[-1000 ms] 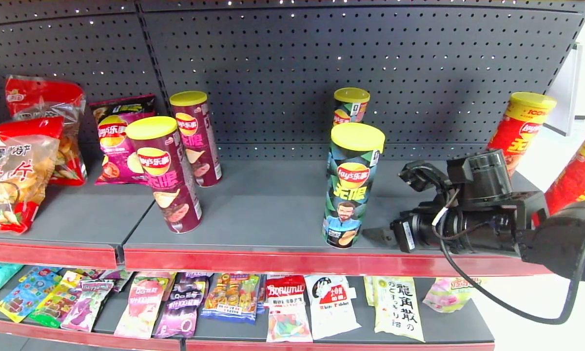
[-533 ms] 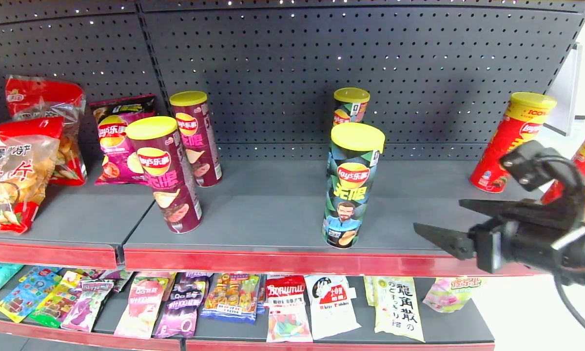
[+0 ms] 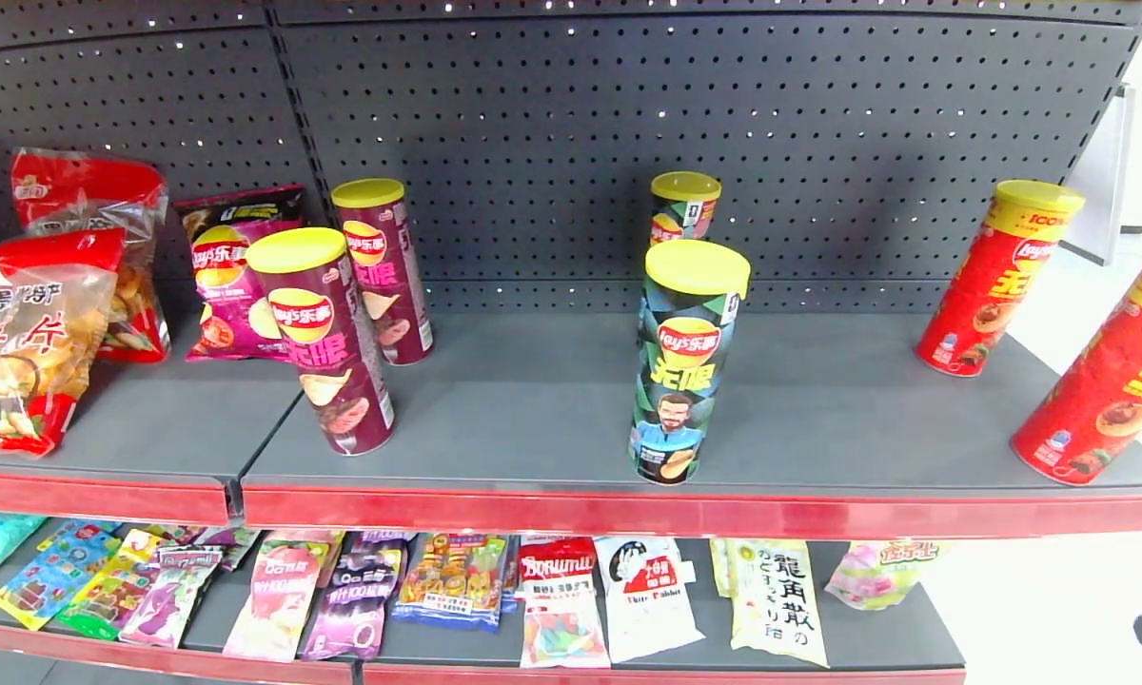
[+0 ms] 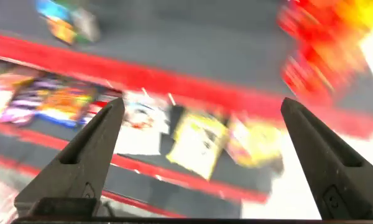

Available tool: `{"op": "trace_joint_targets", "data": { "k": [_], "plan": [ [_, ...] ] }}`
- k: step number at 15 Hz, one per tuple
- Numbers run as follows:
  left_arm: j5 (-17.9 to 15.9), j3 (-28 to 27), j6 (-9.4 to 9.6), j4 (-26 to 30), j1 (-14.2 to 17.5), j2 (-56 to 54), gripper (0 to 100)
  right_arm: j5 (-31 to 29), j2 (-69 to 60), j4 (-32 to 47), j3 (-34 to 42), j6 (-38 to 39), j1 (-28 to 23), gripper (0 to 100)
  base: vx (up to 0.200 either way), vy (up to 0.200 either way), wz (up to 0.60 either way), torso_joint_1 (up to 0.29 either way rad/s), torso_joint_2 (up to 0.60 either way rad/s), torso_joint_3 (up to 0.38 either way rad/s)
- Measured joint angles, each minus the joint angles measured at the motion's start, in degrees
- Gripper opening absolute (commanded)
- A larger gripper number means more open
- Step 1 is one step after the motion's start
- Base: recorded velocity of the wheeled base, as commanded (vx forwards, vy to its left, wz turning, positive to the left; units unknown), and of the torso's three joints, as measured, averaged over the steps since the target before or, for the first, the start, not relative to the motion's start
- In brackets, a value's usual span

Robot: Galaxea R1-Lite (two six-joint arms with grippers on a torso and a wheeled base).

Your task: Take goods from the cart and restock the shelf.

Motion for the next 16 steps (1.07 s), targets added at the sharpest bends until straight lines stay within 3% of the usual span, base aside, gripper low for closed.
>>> {"op": "trace_joint_targets", "data": {
  "k": [2, 4, 6, 7, 9, 13, 16],
  "plan": [
    [-0.02, 0.07, -0.2, 0.0, 0.0, 0.0, 100, -1.12, -10.24, 6.6, 1.95, 0.56, -4.01, 100, 0.0, 0.0, 0.0, 0.0, 0.0, 0.0],
    [-0.1, 0.07, -0.24, 0.04, 0.0, 0.04, 100, -0.6, -15.52, 5.72, 6.53, 0.99, -6.25, 100, 0.0, 0.0, 0.0, 0.0, 0.0, 0.0],
    [-0.11, 0.07, -0.27, 0.04, 0.0, 0.04, 100, 8.14, -17.88, -1.19, 12.29, 2.06, -6.74, 100, 0.0, 0.0, 0.0, 0.0, 0.0, 0.0],
    [-0.11, 0.05, -0.24, 0.04, 0.0, 0.04, 100, 11.9, -18.48, -0.62, 13.75, 2.01, -6.19, 100, 0.0, 0.0, 0.0, 0.0, 0.0, 0.0],
    [-0.11, 0.05, -0.33, 0.06, 0.0, 0.04, 100, 10.86, -19.02, -0.66, 15.07, 3.27, -5.45, 100, 0.0, 0.0, 0.0, 0.0, 0.0, 0.0],
    [-0.07, 0.05, -0.35, 0.06, 0.0, 0.04, 100, 9.46, -20.66, -0.73, 15.68, 3.91, -15.84, 100, 0.0, 0.0, 0.0, 0.0, 0.0, 0.0],
    [-0.05, 0.05, -0.38, 0.06, 0.0, 0.04, 100, 10.34, -23.67, -0.74, 15.74, 3.8, -16.12, 100, 0.0, 0.0, 0.0, 0.0, 0.0, 0.0]
  ]
}}
